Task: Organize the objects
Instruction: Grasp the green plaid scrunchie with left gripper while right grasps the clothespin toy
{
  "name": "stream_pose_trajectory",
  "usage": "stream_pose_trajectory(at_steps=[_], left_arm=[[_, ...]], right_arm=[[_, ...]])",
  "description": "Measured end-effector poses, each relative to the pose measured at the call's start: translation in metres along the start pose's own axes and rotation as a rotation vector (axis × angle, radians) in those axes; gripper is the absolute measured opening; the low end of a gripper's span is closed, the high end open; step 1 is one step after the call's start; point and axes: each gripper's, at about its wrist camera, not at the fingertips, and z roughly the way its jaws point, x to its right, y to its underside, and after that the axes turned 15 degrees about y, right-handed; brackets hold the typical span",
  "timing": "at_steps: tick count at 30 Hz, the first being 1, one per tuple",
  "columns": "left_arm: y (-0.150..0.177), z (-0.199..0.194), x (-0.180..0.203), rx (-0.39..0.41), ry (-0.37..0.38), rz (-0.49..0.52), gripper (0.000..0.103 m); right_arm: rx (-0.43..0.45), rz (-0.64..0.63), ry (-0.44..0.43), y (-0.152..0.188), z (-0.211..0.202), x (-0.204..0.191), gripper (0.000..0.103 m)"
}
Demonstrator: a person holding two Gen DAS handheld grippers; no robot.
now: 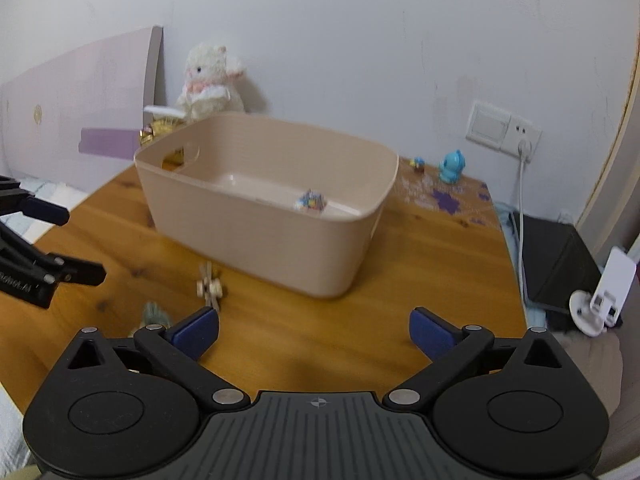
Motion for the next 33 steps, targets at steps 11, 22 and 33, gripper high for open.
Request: stream_pose_trajectory(at_steps=[11, 22, 33], left_arm=[[0.047, 0.045, 0.024, -0.105, 0.112, -0.037, 0.092], [0.039, 0.079, 0.017, -0.049, 0.058, -0.074, 0.091], [0.028, 0.077, -0.030, 0.015, 0.037, -0.094, 0.071]], right_arm=[[-0.083, 0.018, 0.007, 0.040, 0.015, -0.002, 0.103], [-0.125, 0.024, -0.003, 0.055, 0.038, -0.015, 0.103], [-0.131, -0.010, -0.034, 0.047, 0.073, -0.052, 0.103]])
